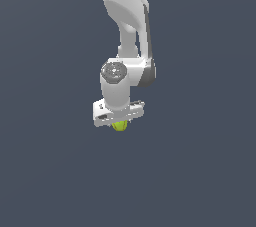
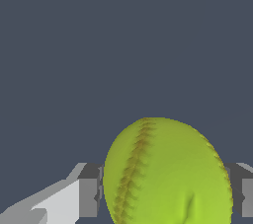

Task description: Pick up the object and move it to a goal position.

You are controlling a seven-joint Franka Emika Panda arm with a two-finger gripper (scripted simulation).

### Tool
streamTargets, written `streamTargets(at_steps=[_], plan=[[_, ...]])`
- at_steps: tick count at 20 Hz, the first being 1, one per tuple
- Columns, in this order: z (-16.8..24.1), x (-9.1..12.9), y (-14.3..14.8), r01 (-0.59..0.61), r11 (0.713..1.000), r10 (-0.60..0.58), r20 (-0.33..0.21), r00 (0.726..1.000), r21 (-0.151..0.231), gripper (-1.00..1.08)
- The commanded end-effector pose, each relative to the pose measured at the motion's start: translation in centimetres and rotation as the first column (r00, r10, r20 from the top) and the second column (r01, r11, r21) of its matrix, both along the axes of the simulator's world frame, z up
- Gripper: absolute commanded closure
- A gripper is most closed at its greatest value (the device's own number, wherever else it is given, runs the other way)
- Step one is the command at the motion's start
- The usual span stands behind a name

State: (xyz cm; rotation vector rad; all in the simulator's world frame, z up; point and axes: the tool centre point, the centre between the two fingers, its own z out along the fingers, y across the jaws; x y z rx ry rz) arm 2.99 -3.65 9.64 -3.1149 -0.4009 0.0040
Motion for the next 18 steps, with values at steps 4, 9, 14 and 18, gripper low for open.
streamTargets(at_steps=[4,9,14,18], plan=[[4.5,0.1,-5.5,0.001,1.000,-0.001,0.003,1.000,0.000,1.08],[7.6,0.2,-9.5,0.001,1.000,-0.001,0.003,1.000,0.000,1.08],[9.3,0.4,-11.5,0.000,1.000,0.000,0.003,1.000,0.000,1.08],[9.6,0.5,-12.0,0.000,1.000,0.000,0.003,1.000,0.000,1.08]])
